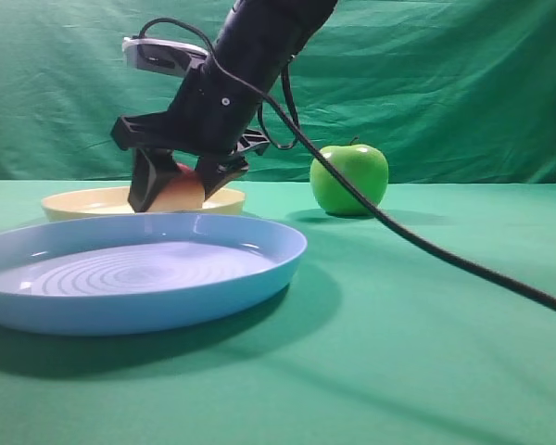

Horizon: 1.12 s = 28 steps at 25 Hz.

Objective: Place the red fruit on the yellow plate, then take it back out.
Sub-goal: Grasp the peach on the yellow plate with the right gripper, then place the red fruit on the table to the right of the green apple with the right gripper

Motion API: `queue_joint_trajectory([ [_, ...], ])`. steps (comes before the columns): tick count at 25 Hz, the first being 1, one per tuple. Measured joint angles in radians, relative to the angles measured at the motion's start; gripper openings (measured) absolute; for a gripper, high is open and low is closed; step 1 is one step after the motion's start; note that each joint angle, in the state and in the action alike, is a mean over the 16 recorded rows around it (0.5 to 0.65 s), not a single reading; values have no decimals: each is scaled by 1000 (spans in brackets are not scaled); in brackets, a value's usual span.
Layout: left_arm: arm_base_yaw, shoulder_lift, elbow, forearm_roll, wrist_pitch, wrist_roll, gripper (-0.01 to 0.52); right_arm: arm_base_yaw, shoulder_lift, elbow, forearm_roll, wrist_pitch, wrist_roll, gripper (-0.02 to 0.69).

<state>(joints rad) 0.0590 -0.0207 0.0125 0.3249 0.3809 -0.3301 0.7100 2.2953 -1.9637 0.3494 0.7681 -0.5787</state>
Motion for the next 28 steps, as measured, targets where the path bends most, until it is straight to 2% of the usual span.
queue_joint_trajectory([
  [3, 0, 0, 0, 0, 0, 0, 0, -15, -58, -32, -48, 101, 54, 215],
  [9, 0, 0, 0, 0, 0, 0, 0, -56, -219, -76, -147, 306, 185, 204],
  [14, 0, 0, 0, 0, 0, 0, 0, -86, -382, -27, -254, 417, 305, 196],
  [20, 0, 0, 0, 0, 0, 0, 0, -99, -589, 182, -365, 464, 409, 194],
  [28, 0, 0, 0, 0, 0, 0, 0, -103, -846, 634, -446, 369, 513, 194],
])
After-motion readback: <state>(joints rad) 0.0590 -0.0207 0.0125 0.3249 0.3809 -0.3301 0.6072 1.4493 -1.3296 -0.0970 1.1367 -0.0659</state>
